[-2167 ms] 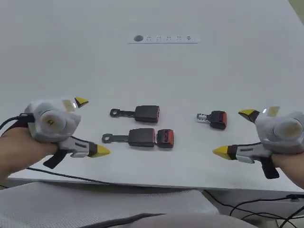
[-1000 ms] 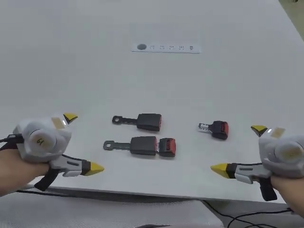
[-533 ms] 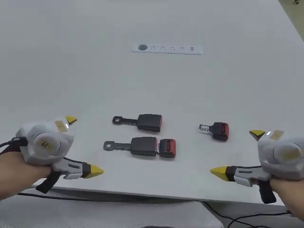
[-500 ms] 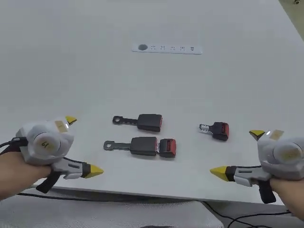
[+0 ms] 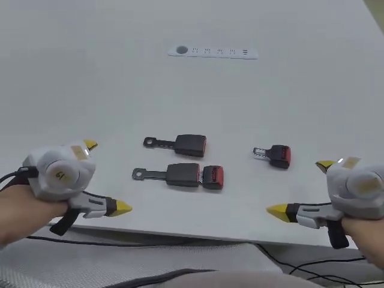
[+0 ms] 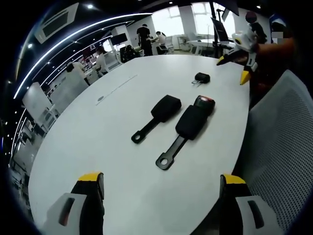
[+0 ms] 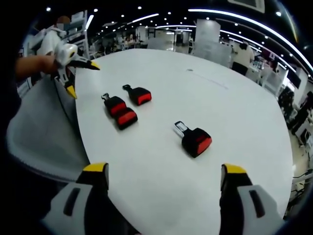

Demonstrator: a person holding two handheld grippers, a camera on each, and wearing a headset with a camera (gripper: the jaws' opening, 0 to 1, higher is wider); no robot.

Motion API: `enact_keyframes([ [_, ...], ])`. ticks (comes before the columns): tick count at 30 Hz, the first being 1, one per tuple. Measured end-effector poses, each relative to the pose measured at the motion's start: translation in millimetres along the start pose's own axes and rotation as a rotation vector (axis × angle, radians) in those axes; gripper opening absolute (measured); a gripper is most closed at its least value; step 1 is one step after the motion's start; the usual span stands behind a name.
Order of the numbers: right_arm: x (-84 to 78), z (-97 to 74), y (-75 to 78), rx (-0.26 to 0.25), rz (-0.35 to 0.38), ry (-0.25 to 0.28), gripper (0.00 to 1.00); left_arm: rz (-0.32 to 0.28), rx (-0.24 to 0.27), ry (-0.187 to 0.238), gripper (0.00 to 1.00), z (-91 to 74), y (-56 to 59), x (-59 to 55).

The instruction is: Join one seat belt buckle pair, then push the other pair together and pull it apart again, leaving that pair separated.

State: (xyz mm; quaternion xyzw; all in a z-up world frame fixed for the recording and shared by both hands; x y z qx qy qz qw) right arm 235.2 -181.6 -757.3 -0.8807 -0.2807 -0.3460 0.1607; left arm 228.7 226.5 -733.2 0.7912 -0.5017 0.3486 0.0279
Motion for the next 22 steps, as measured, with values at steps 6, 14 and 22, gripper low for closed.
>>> enact_keyframes([
  [6,-3.4,-2.6,-1.5,-0.002,0.013,-0.006,0.95,-0.004,0.000,-0.007,1.00,-1.2,1.5,-2.0],
  [14,-8.0,-4.8,-9.8,0.009,0.024,-0.026,0.94,-0.004,-0.007,-0.012,1.00,0.5,6.3,-1.9],
  [22,-14.1,-6.6,-7.4,0.012,0.011,-0.048,0.93,-0.023,-0.019,-0.004,1.00,2.4,8.7,0.2],
])
Point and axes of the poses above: the centre of the closed fingertips' face, and the gripper's own axes: z roughly forward along the fingers, y roughly to its right, x roughly out of its top, the point moved 7 cm from there along -z, roughly backward along the fingers, and after that the axes turned 10 degrees about z, right-handed, at the moved point
